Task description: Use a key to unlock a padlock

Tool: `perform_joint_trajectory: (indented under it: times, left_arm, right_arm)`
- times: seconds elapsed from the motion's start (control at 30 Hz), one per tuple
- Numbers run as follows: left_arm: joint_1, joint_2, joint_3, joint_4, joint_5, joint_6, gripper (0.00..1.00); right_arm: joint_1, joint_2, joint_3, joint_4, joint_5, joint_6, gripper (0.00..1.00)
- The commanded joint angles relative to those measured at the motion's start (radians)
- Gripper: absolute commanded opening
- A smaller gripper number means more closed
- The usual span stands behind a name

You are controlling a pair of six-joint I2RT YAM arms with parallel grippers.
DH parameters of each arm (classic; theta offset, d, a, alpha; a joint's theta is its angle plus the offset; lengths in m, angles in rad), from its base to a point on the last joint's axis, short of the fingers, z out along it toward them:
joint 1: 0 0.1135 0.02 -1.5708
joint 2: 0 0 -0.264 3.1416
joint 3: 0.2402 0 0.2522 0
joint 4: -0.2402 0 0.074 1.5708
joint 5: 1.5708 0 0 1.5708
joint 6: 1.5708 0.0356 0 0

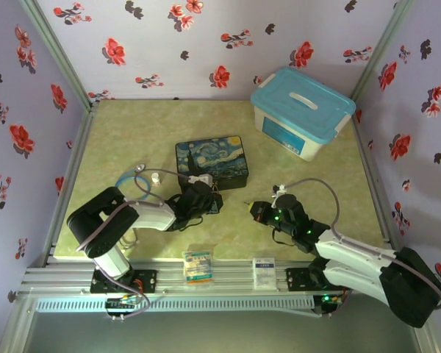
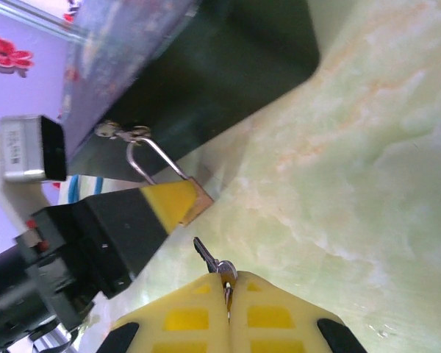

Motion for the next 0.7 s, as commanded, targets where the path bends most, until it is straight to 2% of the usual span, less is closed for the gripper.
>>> perform_joint_trajectory:
  times: [0.0,0.23,0.4,0.67]
  left_arm:
    - [-0.011,-0.022,-0.044,0.182,0.012,-0.167,0.0]
    - [-0.011,0.015,-0.093,0.354,0.0,-0.297,0.0]
    - [-0.018,0.059,-0.127,0.516,-0.007,-0.403,0.0]
    - [-0.026,0.045,-0.157,0.551,-0.07,-0.434,0.0]
  right_arm:
    - [0.003,0.075,-0.002,0.056,-0.021,0.102,0.0]
    - [0.055,0.242,-0.015,0.291,0.007,0.207,0.0]
    - [0.06,0.396,-0.041,0.544,-0.018,0.322,0.0]
    - [0.058,0.561,-0.09,0.846,-0.012,0.396,0.0]
